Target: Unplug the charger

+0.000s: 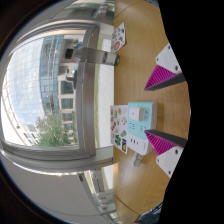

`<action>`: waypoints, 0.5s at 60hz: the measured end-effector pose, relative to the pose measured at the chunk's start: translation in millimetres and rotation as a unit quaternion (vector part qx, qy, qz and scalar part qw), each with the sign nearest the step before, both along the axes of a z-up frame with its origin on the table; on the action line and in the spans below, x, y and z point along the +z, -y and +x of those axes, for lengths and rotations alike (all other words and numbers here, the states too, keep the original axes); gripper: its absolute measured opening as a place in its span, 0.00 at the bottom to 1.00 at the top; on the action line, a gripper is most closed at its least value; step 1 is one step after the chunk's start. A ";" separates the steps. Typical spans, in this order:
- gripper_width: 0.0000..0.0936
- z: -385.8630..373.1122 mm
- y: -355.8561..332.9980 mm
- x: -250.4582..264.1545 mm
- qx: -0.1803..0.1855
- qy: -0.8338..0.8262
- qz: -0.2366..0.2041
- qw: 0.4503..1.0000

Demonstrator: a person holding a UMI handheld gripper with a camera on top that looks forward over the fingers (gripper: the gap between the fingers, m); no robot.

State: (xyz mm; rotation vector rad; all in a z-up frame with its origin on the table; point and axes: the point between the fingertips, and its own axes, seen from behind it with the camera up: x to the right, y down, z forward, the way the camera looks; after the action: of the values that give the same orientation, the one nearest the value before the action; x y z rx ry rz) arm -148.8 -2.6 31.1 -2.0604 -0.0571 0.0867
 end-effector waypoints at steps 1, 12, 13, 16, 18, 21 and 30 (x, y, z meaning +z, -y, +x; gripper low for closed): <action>0.81 -0.9 -2.7 -0.5 -0.003 -0.001 -0.001 1.000; 0.60 -4.6 -39.1 -4.3 -0.043 0.006 -0.011 0.999; 0.55 -6.9 -32.5 -6.8 -0.045 0.006 -0.011 0.999; 0.39 -8.6 -41.9 -4.0 -0.038 0.004 -0.008 0.999; 0.29 -4.2 -41.5 -5.1 -0.042 0.015 -0.010 0.999; 0.25 -0.5 -41.5 -4.9 -0.048 0.026 -0.009 0.998; 0.19 -0.8 -42.3 -6.3 -0.066 0.006 -0.016 0.998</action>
State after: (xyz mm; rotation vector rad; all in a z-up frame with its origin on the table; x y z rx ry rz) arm -149.6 39.8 24.8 -2.0912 0.0727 -0.0064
